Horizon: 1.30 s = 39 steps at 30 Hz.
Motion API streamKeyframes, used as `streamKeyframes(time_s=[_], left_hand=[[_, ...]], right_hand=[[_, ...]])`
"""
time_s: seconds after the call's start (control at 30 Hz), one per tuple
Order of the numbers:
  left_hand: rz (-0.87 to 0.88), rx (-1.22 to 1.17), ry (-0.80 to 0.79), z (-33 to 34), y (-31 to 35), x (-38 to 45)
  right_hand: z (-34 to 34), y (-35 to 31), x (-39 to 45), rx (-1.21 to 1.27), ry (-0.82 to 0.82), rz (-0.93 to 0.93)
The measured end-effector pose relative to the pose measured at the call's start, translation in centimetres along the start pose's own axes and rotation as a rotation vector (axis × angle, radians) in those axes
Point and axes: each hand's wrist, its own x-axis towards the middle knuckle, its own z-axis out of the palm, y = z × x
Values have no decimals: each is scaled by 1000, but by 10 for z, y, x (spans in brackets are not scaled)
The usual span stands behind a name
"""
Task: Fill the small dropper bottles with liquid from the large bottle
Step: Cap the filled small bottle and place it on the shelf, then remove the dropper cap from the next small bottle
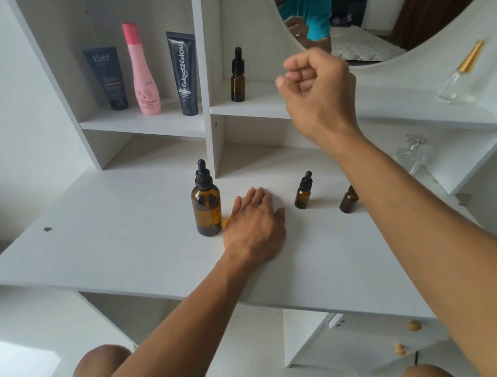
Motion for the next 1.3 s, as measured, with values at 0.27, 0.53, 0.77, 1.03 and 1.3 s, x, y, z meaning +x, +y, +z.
streamKeyframes(time_s=[0.27, 0.53, 0.77, 1.03, 1.3], left_hand=[[-8, 3, 36, 2, -1, 0], [-12, -2, 52, 3, -1, 0], [2, -7, 68, 3, -1, 0], [6, -215, 115, -9, 7, -17], [-26, -464, 186, -18, 13, -41]], right_hand=[[-26, 38, -68, -151, -74, 48], [-15, 79, -98, -272, -269, 316], [-11, 87, -103, -205, -222, 362], [-18, 73, -114, -118, -195, 306], [-15, 41, -133, -117, -318, 218]])
